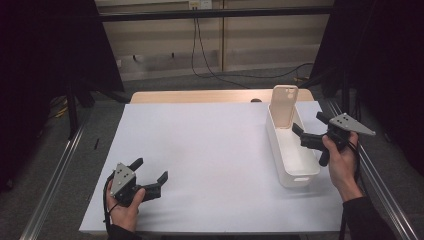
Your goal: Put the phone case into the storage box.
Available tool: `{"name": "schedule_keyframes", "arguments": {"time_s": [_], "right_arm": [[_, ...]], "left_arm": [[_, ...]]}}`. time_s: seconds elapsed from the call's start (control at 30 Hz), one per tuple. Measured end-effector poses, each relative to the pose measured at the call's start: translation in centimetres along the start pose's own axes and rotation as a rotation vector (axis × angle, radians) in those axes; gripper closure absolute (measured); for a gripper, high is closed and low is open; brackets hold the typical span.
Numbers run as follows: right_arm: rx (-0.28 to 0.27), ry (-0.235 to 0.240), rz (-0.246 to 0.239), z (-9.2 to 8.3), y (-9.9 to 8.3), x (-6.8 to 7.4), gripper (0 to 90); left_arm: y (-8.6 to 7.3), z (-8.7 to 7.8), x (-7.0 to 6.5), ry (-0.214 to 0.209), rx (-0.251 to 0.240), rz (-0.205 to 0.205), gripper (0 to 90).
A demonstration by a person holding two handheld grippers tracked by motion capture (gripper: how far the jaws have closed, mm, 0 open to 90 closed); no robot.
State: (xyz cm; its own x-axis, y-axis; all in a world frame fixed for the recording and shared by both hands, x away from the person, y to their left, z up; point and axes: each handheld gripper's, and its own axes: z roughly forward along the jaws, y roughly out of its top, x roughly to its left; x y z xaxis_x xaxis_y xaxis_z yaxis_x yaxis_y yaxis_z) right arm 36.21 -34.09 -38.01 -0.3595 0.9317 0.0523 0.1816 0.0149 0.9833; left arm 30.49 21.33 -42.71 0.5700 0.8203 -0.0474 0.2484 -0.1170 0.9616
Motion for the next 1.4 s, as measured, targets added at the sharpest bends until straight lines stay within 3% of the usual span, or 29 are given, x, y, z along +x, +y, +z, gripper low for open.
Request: {"name": "schedule_keyframes", "arguments": {"time_s": [0.27,0.77,1.03,1.4], "right_arm": [[-0.012,-0.023,-0.012,-1.2,-0.2,0.6,0.2],[-0.027,-0.026,-0.015,-3.8,-1.1,1.5,0.0],[-0.059,-0.043,-0.021,-5.4,-1.5,1.9,0.0],[-0.044,-0.057,-0.008,-7.2,-2.7,2.4,0.0]], "left_arm": [[0.0,-0.1,0.0,-0.003,0.003,0.007,3.4],[0.1,-0.4,-0.3,0.000,-0.009,0.006,3.4],[0.1,-0.6,-0.4,-0.007,-0.011,0.010,3.4],[0.2,-0.9,-0.4,0.000,-0.022,0.001,3.4]]}}
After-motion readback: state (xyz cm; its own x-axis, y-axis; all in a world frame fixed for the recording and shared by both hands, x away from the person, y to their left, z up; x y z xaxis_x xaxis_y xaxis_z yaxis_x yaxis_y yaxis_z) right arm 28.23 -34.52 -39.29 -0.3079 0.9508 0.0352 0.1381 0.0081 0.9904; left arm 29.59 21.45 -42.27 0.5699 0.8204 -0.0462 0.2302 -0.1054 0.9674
